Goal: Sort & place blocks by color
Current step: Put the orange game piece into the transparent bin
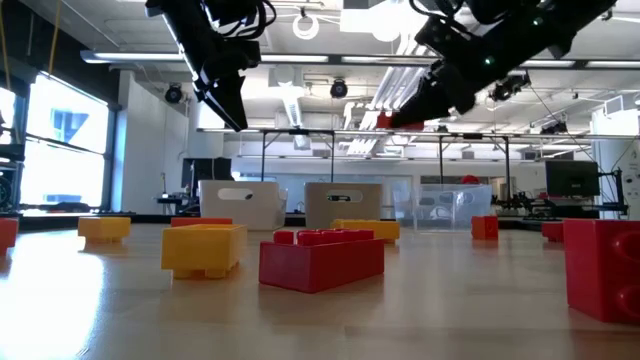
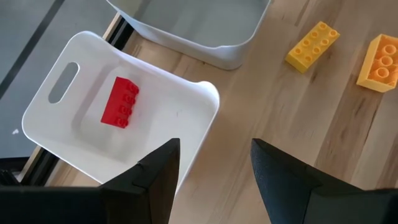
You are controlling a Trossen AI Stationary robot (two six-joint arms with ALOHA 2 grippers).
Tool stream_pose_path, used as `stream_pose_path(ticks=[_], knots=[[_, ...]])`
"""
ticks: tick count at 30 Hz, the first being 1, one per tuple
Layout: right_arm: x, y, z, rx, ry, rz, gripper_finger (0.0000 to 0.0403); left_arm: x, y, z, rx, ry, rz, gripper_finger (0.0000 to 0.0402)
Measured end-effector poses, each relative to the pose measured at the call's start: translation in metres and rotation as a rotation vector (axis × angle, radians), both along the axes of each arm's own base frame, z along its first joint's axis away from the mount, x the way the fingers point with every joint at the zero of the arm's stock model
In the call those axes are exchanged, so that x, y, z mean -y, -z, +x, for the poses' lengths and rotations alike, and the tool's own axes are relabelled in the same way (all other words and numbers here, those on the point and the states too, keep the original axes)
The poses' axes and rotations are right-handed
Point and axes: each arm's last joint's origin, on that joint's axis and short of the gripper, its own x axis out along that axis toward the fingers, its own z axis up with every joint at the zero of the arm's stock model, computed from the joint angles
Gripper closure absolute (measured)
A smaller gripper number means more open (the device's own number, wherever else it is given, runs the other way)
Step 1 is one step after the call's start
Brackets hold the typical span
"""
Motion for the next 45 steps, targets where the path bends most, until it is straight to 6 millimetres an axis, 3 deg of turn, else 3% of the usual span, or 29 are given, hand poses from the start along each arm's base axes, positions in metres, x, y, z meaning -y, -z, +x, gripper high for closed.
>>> stream_pose_path(ticks=[7, 15, 21, 30, 36, 45], knots=[[0.038, -0.029, -0.025, 0.125, 0.326, -0.081, 0.0290, 0.002, 0.000, 0.001, 0.004, 0.009, -0.002, 0.0218], [0.081, -0.035, -0.043, 0.193, 0.586, -0.090, 0.0290, 0.010, -0.001, 0.007, 0.013, 0.047, 0.001, 0.0218], [0.113, -0.019, -0.049, 0.183, 0.689, 0.014, 0.0290, 0.022, -0.003, 0.016, 0.052, 0.101, 0.018, 0.0218], [0.143, 0.013, -0.051, 0.167, 0.712, 0.253, 0.0290, 0.044, -0.003, 0.025, 0.055, 0.187, 0.017, 0.0218], [0.155, 0.034, -0.050, 0.145, 0.703, 0.392, 0.0290, 0.057, -0.003, 0.029, 0.056, 0.236, 0.015, 0.0218], [0.163, 0.058, -0.048, 0.063, 0.705, 0.461, 0.0290, 0.078, -0.003, 0.034, 0.069, 0.342, -0.031, 0.0218]])
